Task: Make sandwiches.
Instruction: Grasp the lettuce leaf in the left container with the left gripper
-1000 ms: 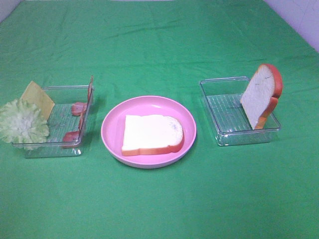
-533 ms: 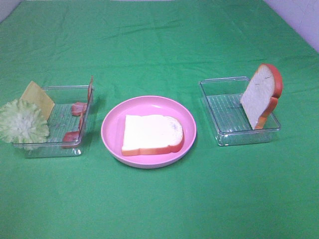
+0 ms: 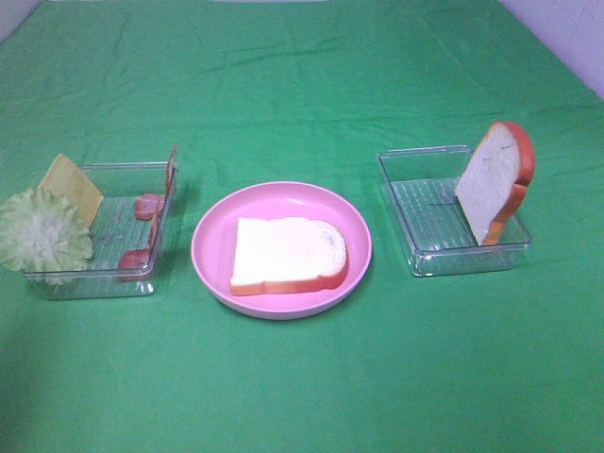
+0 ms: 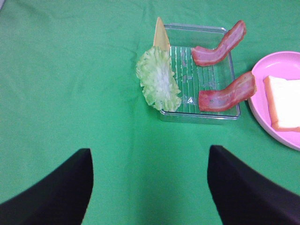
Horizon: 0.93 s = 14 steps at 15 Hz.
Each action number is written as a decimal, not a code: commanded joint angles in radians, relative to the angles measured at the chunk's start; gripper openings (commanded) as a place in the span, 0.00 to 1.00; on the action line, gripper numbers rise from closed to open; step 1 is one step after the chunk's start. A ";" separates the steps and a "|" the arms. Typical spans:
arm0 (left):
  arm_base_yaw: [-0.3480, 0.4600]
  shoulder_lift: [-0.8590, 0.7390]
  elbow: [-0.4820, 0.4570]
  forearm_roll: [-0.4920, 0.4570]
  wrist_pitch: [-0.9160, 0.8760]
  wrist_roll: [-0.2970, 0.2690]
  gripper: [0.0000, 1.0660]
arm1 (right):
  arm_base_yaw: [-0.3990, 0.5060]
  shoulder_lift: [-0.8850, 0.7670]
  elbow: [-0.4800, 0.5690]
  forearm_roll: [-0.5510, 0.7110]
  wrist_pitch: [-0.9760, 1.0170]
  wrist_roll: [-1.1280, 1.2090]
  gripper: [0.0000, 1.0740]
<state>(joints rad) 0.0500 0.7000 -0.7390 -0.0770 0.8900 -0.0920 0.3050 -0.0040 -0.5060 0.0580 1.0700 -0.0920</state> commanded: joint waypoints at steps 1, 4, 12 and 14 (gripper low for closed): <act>0.002 0.135 -0.076 -0.010 0.016 0.003 0.64 | 0.006 -0.020 0.004 -0.003 -0.013 -0.006 0.66; 0.002 0.460 -0.211 0.000 0.054 0.003 0.70 | 0.006 -0.020 0.004 -0.003 -0.013 -0.006 0.66; 0.002 0.872 -0.339 0.025 -0.004 0.005 0.70 | 0.006 -0.020 0.004 -0.003 -0.013 -0.006 0.66; 0.002 0.968 -0.339 0.035 -0.141 0.017 0.70 | 0.006 -0.020 0.004 -0.003 -0.013 -0.006 0.66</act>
<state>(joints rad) 0.0500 1.6460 -1.0760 -0.0460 0.7990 -0.0790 0.3050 -0.0040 -0.5060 0.0580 1.0690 -0.0920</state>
